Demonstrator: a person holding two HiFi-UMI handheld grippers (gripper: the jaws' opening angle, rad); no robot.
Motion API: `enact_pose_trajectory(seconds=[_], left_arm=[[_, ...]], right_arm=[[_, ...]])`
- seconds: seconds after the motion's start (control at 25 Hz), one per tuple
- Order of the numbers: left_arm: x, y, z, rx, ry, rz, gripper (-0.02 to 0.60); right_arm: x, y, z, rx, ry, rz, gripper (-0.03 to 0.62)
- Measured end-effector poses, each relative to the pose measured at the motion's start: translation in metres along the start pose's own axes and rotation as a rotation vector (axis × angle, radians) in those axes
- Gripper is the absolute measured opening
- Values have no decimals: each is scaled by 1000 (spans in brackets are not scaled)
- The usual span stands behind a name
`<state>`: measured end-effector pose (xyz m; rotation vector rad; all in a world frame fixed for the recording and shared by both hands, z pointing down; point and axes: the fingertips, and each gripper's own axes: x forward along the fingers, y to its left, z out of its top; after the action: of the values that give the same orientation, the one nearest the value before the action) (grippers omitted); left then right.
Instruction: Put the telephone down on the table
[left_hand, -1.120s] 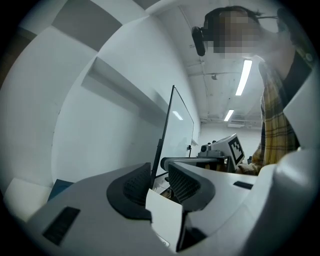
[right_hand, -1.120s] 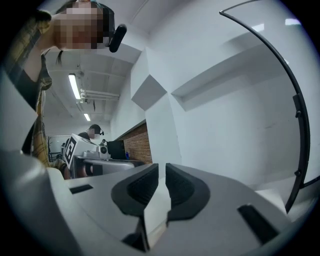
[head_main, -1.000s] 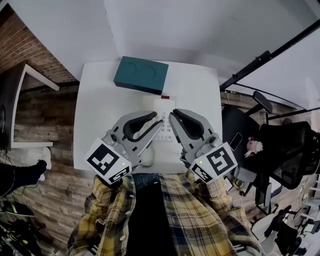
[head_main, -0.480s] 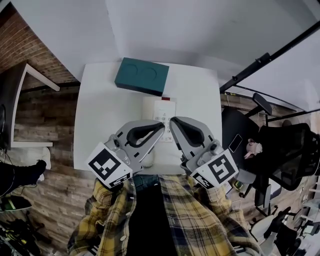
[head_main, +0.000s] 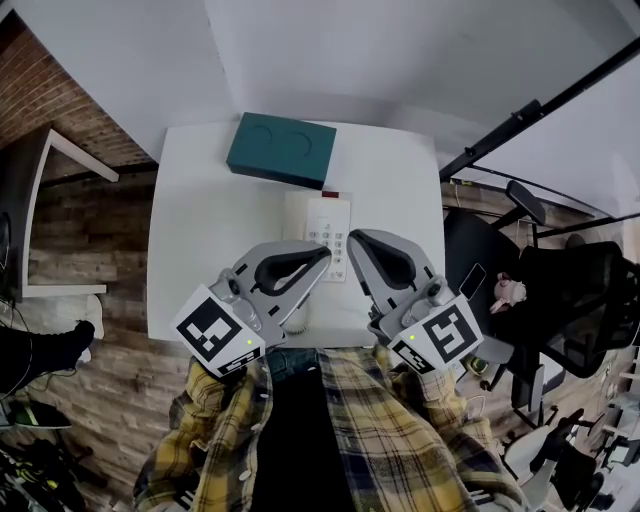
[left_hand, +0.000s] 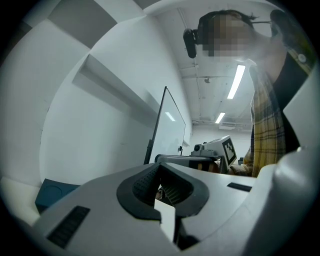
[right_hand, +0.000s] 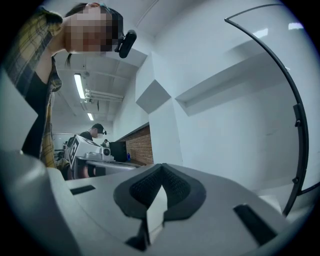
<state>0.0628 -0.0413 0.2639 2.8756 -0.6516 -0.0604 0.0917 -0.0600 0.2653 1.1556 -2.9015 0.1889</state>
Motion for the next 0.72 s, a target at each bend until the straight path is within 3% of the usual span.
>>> enact_pose_trajectory(seconds=[0.72], left_arm=[[5,19,-6,-48,1,9,15]], right_arm=[[12,-10,0,19,15,7,25]])
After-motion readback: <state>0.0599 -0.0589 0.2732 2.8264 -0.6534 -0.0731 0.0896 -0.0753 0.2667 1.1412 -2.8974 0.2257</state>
